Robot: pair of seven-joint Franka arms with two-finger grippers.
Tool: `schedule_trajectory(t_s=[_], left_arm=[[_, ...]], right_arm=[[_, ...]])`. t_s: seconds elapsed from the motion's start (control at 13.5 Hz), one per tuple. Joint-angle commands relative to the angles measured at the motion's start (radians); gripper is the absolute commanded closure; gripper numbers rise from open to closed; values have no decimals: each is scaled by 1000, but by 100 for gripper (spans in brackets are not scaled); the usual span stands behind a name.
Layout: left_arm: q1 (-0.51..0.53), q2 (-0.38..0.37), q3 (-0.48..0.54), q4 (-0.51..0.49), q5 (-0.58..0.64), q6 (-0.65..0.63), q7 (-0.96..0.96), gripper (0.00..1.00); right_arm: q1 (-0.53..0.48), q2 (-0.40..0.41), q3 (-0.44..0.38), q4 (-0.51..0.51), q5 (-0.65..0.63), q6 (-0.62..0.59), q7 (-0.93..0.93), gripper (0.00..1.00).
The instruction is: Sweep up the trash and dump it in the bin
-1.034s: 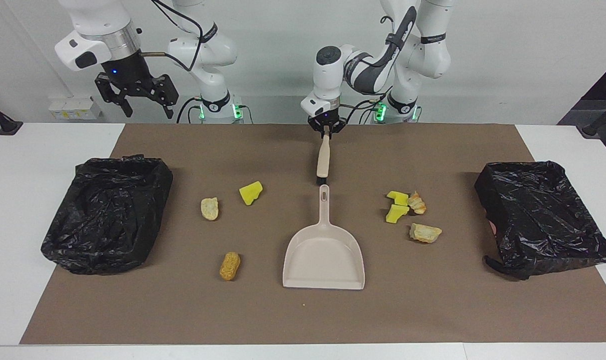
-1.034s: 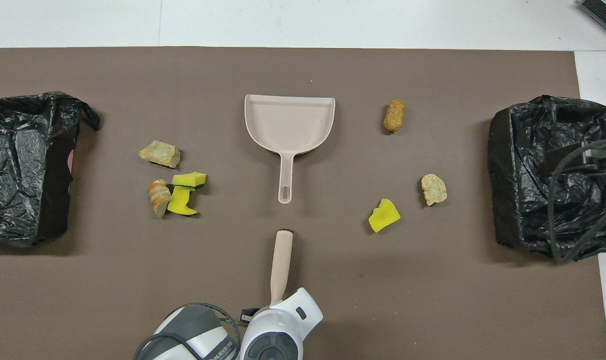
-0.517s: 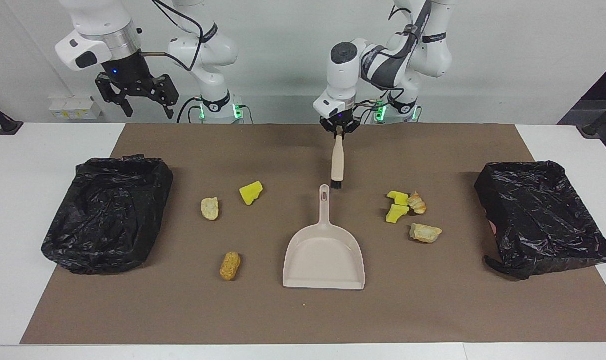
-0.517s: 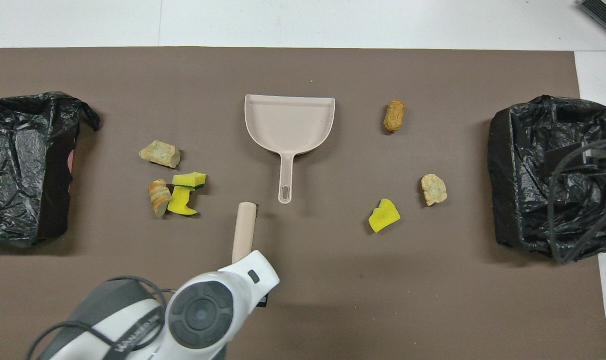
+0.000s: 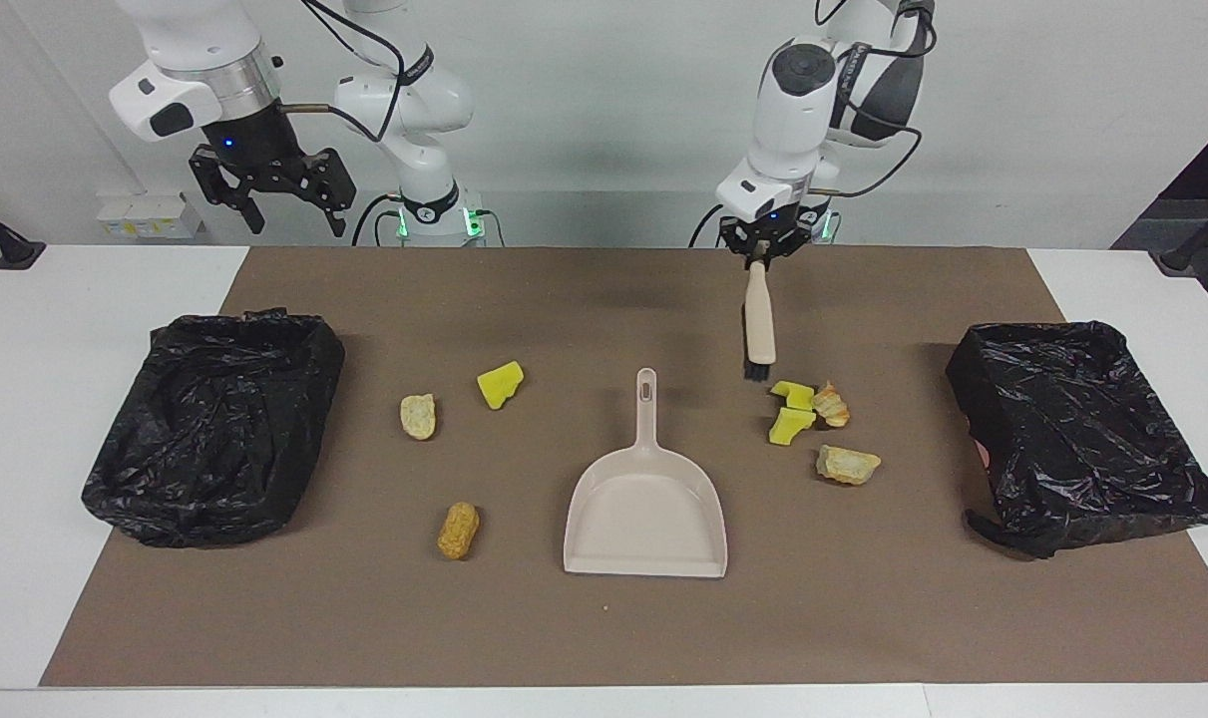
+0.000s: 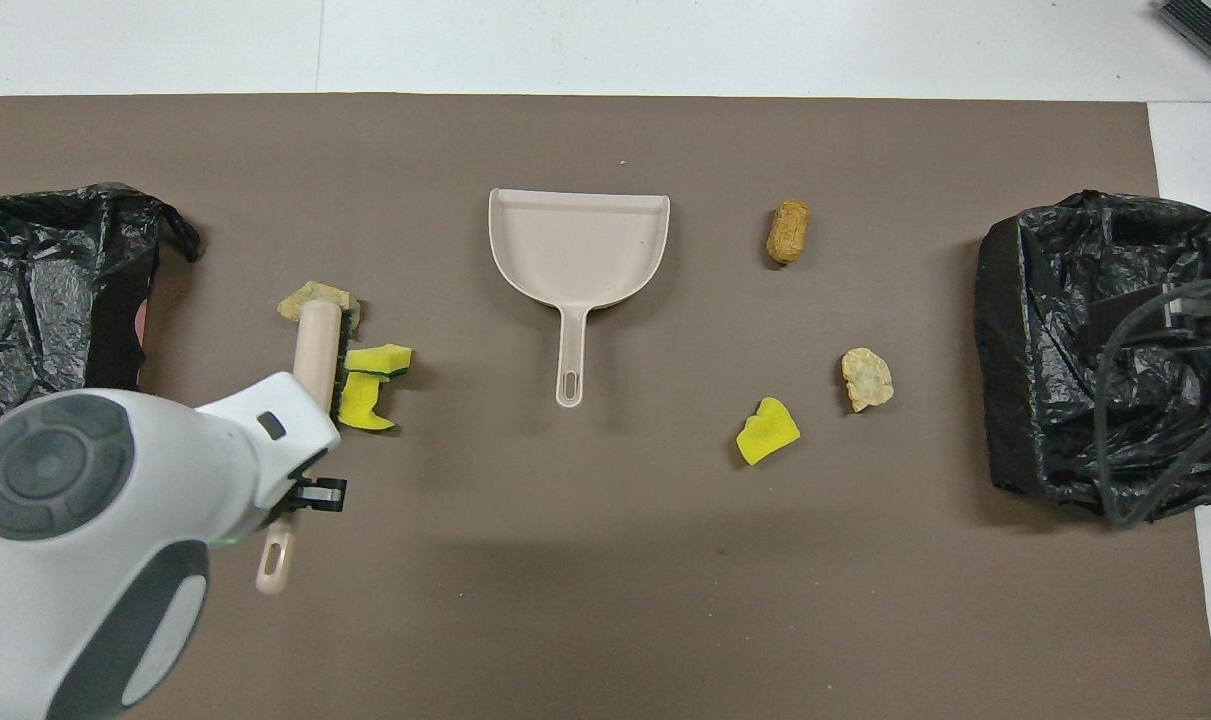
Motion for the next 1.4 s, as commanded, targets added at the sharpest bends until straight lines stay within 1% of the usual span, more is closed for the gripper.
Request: schedule_trajectory(t_s=[0.0,0.07,0.15,0.3,0.44,0.52,0.59,0.74,0.81,0.89,0.96,1.26,1.33], left_arm=[[143,138,-14,165,13,-28,96,100],[181,164,-14,184,13,-17,145,100],[197,187,-12,191,16,-10,176,100],[276,223,-12,214,42,24,251,100],[285,323,-12,265,114,36,280,100],[289,364,-14,270,130,73,282,100],[288,381,-12,268,131,117,283,100],[274,414,-14,256,133,144,282,100],[259,418,-14,250,131,145,280,100],[252,412,-14,222,130,145,280,100],[249,392,-14,175,130,151,280,100],[212,332,-21,74,116,161,280,100],[212,332,-21,81,113,153,283,100]], right_arm=[[-11,-13,4,-8,9,-7,-10,0],[-11,-13,4,-8,9,-7,-10,0],[-11,-13,4,-8,9,-7,-10,0],[-11,-13,4,-8,9,-7,-10,0],[-11,-13,4,-8,9,-7,-10,0],[-10,-13,6,-8,10,-7,-14,0],[-9,-13,12,-8,10,-7,-14,0],[-9,-13,14,-9,10,-8,-14,0],[-9,-13,15,-8,10,-10,-14,0],[-9,-13,15,-8,10,-11,-14,0],[-8,-14,17,-9,10,-17,-19,0],[-8,-17,14,-9,9,-36,-22,0],[-9,-17,12,-8,9,-40,-23,0]])
